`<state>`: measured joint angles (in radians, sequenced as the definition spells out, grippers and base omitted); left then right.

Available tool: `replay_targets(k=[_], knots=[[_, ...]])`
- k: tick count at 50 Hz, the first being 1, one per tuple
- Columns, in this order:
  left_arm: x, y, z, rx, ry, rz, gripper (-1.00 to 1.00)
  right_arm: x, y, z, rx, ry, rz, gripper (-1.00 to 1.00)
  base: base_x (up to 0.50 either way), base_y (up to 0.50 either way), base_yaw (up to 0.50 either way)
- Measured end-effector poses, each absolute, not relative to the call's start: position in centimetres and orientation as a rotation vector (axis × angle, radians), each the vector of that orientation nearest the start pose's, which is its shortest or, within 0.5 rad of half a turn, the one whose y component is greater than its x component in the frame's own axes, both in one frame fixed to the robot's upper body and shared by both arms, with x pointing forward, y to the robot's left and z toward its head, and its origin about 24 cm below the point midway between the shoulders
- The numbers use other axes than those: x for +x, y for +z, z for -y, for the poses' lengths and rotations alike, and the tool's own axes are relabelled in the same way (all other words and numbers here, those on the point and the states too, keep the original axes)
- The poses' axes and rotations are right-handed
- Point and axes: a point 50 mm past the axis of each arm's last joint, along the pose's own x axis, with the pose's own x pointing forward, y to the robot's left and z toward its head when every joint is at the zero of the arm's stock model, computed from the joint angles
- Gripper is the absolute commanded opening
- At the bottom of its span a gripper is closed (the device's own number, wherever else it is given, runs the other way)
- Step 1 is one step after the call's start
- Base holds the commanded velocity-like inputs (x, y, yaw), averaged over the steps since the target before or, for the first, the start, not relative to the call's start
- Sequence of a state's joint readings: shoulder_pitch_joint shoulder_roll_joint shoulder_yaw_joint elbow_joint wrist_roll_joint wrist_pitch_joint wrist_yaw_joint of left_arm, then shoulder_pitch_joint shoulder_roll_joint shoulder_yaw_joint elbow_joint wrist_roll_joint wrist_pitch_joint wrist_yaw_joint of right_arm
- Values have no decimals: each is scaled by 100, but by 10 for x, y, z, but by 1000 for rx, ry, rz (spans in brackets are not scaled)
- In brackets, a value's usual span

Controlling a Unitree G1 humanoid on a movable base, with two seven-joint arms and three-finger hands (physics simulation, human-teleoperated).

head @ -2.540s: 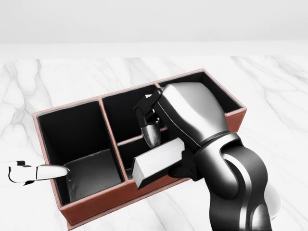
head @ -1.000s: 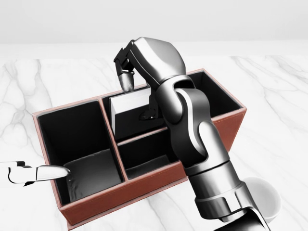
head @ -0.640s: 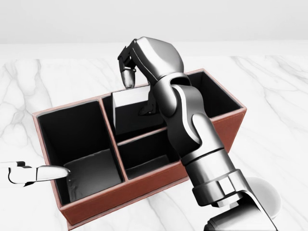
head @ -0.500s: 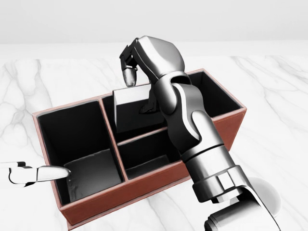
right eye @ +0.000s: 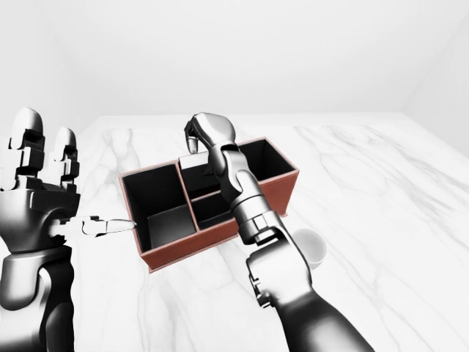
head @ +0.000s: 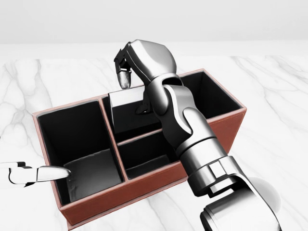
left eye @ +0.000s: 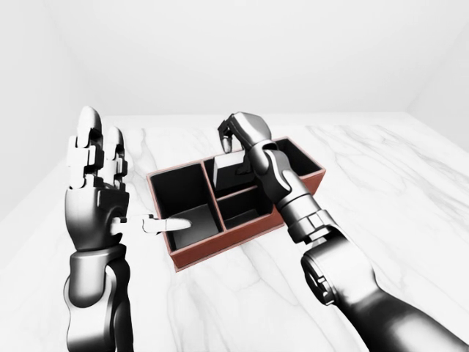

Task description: Pick up the book and place it in the front compartment of the caddy.

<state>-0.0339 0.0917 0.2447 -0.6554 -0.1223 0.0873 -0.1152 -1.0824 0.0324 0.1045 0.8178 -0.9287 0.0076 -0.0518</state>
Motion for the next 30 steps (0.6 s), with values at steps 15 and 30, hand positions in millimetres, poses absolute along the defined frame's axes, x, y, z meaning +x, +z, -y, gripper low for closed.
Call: replay_targets(k=[15,30], knots=[[213,192,-196,73,46,616,100,403,196,29,-1106,163,405,-100,0,0,0],[212,192,-196,73,46,619,100,406,187,29,-1133,164,404,-100,0,0,0]])
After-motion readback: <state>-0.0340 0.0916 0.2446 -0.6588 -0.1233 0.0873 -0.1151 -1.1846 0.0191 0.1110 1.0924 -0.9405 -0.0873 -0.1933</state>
